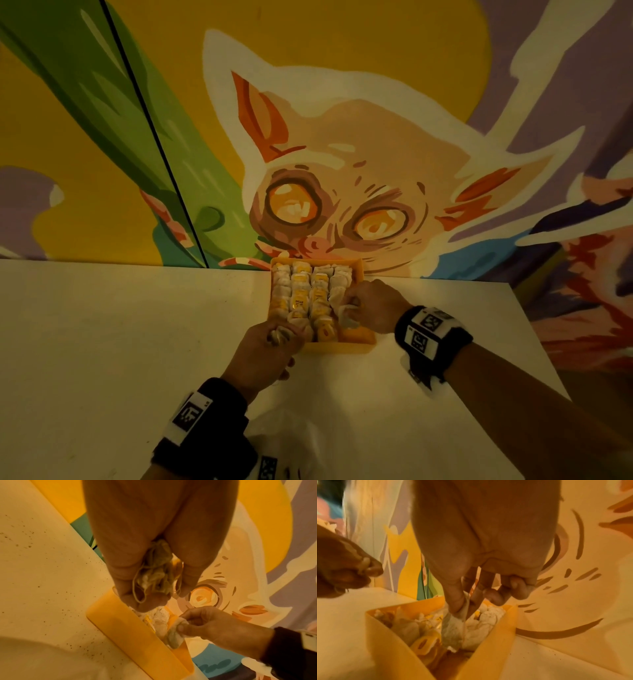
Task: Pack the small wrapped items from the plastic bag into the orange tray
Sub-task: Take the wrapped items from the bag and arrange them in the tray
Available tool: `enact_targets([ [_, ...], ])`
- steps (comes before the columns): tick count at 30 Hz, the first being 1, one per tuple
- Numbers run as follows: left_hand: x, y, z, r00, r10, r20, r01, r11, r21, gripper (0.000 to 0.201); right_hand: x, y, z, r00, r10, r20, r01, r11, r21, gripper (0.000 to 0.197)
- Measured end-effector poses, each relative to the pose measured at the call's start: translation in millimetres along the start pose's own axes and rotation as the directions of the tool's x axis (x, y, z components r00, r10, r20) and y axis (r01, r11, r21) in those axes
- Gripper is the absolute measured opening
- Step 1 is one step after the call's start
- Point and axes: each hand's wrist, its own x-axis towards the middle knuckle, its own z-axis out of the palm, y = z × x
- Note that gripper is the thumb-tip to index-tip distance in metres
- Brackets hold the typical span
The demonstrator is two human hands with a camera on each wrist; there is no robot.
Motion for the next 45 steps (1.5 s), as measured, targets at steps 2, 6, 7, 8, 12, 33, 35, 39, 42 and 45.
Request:
enact_targets([
  [2,0.5,2.4,-0.3,1.0,-0.016,0.002,0.016,0.998,-0.054,0.013,6.8,-4.5,-0.5,0.999,-0.017,0.027,0.019,0.994,-0.104,0.023],
  [6,-1.0,7.7,-1.1,0.998,-0.056,0.005,0.056,0.987,-0.15,0.014,18.5,-12.7,-0.3,0.997,0.0,0.071,0.014,0.98,-0.199,0.024],
  [7,-2.1,8.9,-1.4,0.998,-0.069,0.012,0.07,0.981,-0.179,0.014,20.5,-14.6,-0.2,0.997,0.001,0.074,0.015,0.974,-0.224,0.024],
  [8,-3.4,9.8,-2.0,0.996,-0.082,0.02,0.084,0.975,-0.206,0.013,22.1,-16.3,-0.4,0.997,-0.001,0.072,0.019,0.967,-0.253,0.023],
  [12,-4.4,8.7,-5.0,0.994,-0.101,0.027,0.105,0.969,-0.223,0.006,27.0,-20.9,-0.6,1.0,-0.027,0.011,0.03,0.929,-0.369,0.022],
  [33,-15.2,7.2,-5.9,0.985,0.055,0.164,-0.035,0.992,-0.12,0.039,-53.4,-75.1,18.4,0.948,-0.268,-0.174,0.316,0.717,0.621,0.007],
  [35,-18.0,9.3,-5.0,0.981,0.09,0.175,-0.078,0.994,-0.076,0.043,-55.4,-75.9,21.8,0.959,-0.246,-0.141,0.28,0.736,0.617,0.011],
  [39,-20.2,10.0,-4.2,0.983,0.094,0.161,-0.093,0.996,-0.013,0.044,-56.6,-74.9,26.5,0.968,-0.219,-0.12,0.245,0.741,0.625,0.022],
  [42,-19.5,8.4,-6.2,0.982,0.09,0.165,-0.092,0.996,0.009,0.038,-59.2,-75.3,28.1,0.959,-0.24,-0.148,0.28,0.734,0.618,0.015],
  [45,-17.0,4.9,-6.8,0.986,0.058,0.157,-0.053,0.998,-0.033,0.036,-56.1,-71.4,29.4,0.96,-0.211,-0.186,0.281,0.718,0.636,0.012],
])
